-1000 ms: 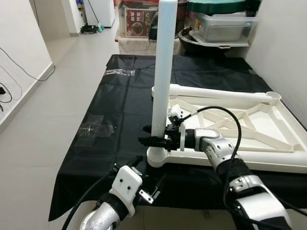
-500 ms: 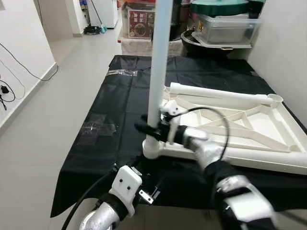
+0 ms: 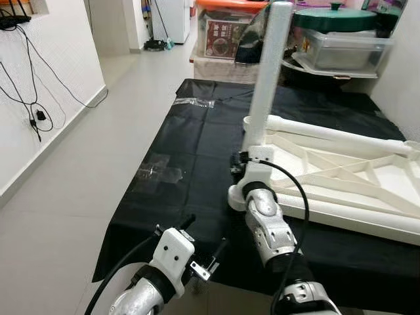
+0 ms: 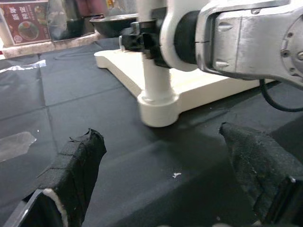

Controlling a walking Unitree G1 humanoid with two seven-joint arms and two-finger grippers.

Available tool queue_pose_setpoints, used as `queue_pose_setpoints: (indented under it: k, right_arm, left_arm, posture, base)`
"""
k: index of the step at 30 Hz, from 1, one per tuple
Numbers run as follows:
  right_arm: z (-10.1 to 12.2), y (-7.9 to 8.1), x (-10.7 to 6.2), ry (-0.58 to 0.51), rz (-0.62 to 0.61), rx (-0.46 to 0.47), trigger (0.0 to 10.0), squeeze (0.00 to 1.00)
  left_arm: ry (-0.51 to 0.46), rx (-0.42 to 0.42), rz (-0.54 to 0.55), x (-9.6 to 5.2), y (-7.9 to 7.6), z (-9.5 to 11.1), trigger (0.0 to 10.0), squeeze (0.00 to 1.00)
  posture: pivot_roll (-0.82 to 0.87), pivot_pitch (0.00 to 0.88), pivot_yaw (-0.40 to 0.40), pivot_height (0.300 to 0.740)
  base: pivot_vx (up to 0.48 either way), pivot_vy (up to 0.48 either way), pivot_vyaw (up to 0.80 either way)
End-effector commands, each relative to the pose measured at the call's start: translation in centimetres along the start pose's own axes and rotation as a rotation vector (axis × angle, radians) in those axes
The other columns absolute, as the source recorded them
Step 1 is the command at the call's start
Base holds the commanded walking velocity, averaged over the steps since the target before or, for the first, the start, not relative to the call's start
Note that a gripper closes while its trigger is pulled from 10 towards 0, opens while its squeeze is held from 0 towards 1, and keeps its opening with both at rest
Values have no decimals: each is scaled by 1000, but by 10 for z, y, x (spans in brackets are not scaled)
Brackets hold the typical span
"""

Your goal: Building children table

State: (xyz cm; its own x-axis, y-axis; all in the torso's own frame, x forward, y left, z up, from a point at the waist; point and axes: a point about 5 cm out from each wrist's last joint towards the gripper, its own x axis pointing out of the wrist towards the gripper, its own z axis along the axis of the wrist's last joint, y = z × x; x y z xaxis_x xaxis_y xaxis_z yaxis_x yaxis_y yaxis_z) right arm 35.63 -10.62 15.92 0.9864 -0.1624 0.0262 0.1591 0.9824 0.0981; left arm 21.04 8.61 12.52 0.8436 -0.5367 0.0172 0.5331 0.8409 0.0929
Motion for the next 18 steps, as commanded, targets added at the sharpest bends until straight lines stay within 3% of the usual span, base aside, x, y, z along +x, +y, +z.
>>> queue_pose_setpoints:
  k: [1,3,4,6,7,14,15,17,18]
  right_arm:
    - [-13,13,-14,74,-70,119,0,0]
    - [-15,18,-16,92,-63,136,0,0]
    - [-17,22,-18,105,-50,137,10000,0]
    - [-17,26,-20,101,-16,129,10000,0]
    - [-17,29,-21,88,37,134,10000,1000]
    - [-10,34,-26,24,114,136,10000,1000]
    - [-9,35,-28,14,137,149,10000,812]
    - [-9,35,-28,14,137,149,10000,812]
    - [-7,35,-29,4,163,151,10000,27]
  left_arm:
    - [16,-2,-5,-1,-1,-4,10000,0]
    - [15,-3,-5,-1,-2,-4,10000,0]
    - [15,-4,-4,-1,-2,-4,10000,0]
    - [15,-5,-4,-1,-2,-4,10000,0]
    - [15,-6,-4,0,-2,-4,10000,0]
    - [17,-6,-6,0,-1,-5,10000,0]
    - [18,-7,-6,0,0,-5,10000,0]
    - [18,-7,-6,0,0,-5,10000,0]
    - [18,-7,-6,1,0,-5,10000,0]
  posture:
    - [142,62,-56,740]
    - [142,60,-60,740]
    - [141,59,-60,740]
    - [140,59,-60,740]
    - [140,59,-60,740]
    - [130,61,-54,740]
    - [129,60,-53,740]
    - [129,60,-53,740]
    - [127,59,-52,740]
  base:
    - [0,0,0]
    - [0,0,0]
    - [0,0,0]
    - [0,0,0]
    - [0,0,0]
    - [0,0,0]
    - [0,0,0]
    - [0,0,0]
    - [0,0,0]
